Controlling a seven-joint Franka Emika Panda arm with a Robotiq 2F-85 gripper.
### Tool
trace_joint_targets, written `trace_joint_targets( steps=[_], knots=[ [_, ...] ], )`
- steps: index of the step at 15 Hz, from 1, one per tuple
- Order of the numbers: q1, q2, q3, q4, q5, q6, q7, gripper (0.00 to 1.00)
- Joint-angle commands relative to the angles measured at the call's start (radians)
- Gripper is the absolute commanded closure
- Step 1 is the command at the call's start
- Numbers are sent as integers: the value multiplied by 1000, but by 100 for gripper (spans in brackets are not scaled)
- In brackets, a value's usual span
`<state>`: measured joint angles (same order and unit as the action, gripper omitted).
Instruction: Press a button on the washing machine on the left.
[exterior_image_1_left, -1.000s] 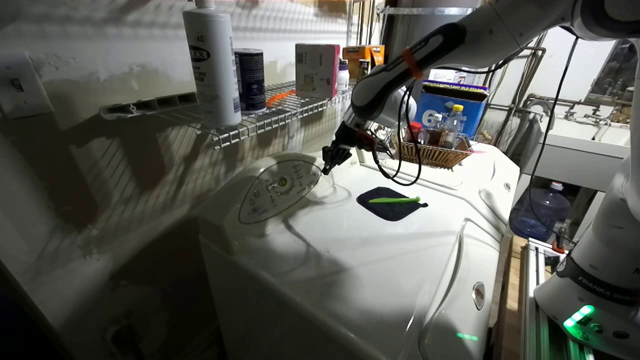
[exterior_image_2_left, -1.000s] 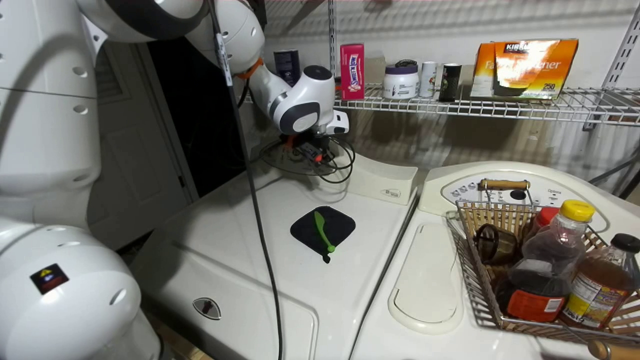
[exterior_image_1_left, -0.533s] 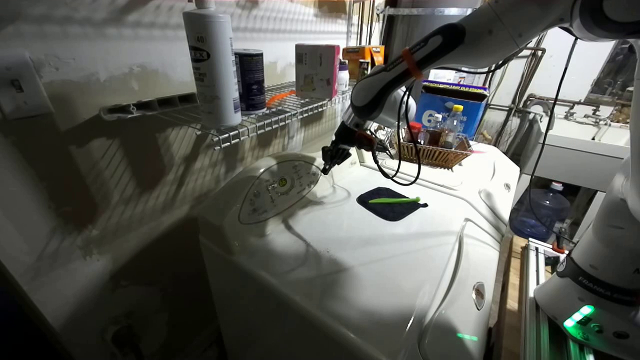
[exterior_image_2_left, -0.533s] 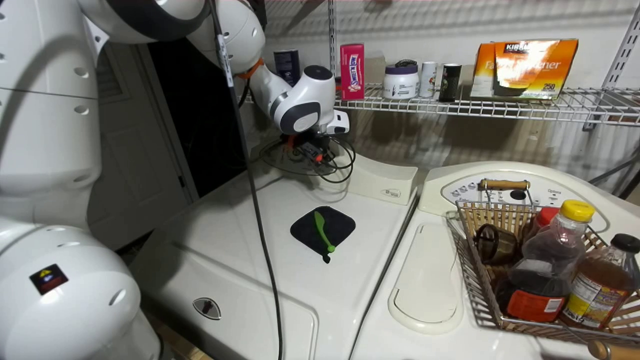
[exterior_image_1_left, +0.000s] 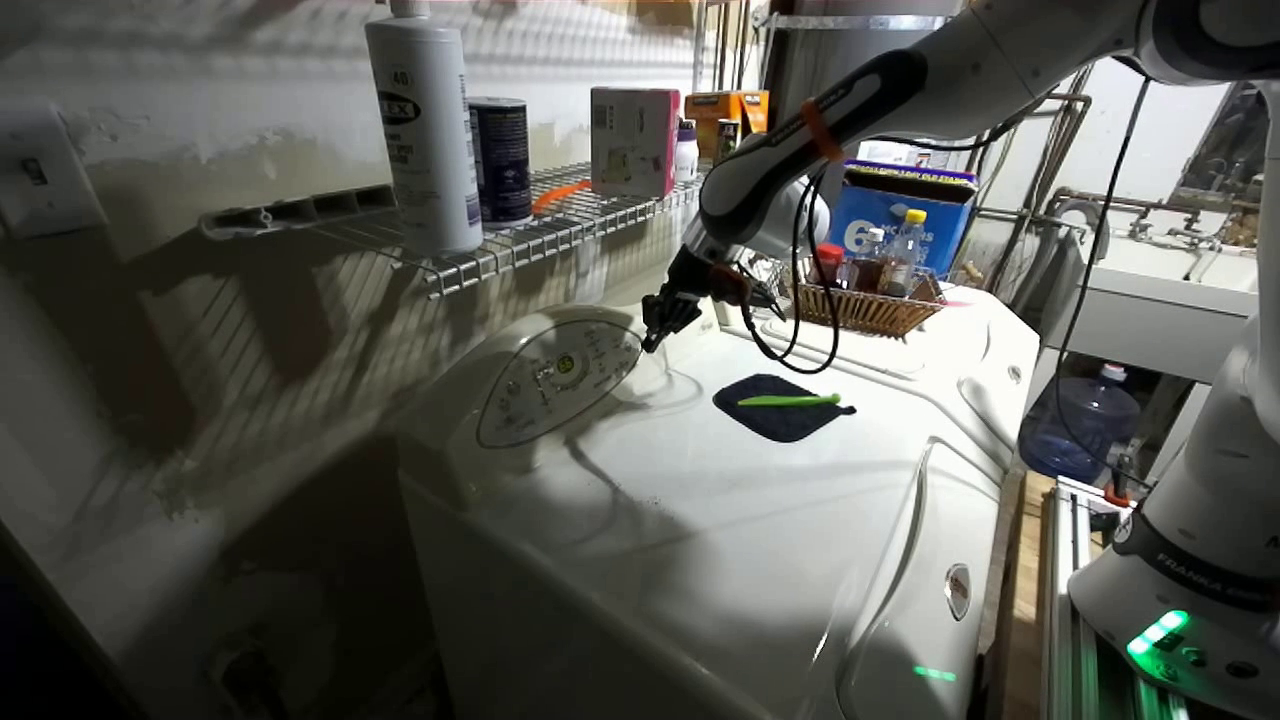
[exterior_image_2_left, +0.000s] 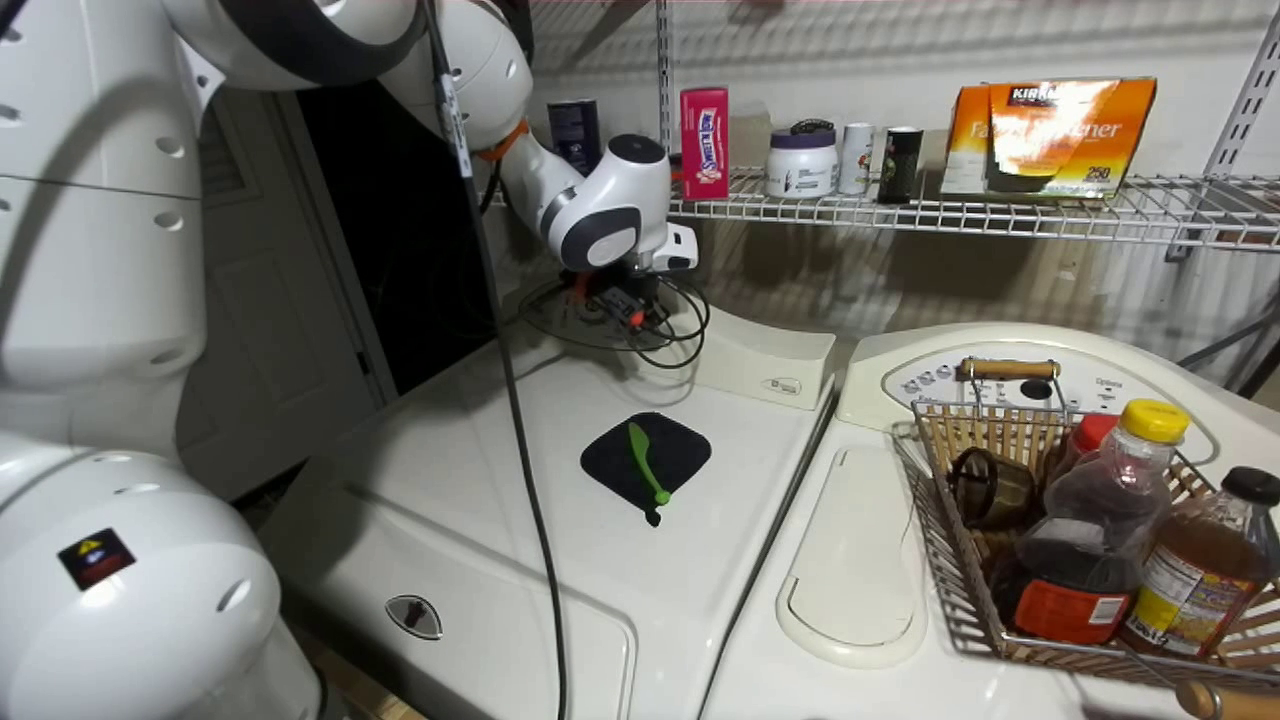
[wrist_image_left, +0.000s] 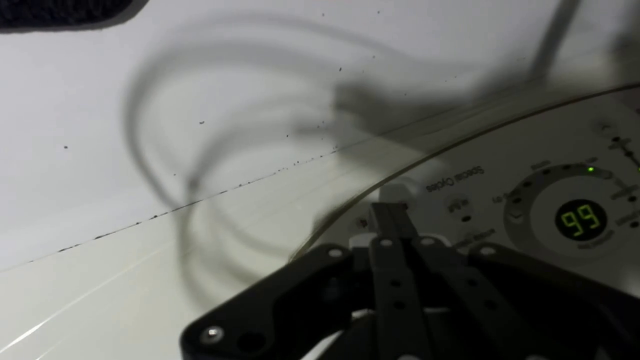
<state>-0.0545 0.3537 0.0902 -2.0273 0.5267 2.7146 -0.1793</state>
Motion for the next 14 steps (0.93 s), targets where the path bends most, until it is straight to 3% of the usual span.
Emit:
trace_joint_targets(
  steps=[1, 14],
  knots=[
    [-22, 43, 17, 45, -17, 15, 23, 100],
    [-30, 125, 17, 134, -31, 25, 66, 100]
  ],
)
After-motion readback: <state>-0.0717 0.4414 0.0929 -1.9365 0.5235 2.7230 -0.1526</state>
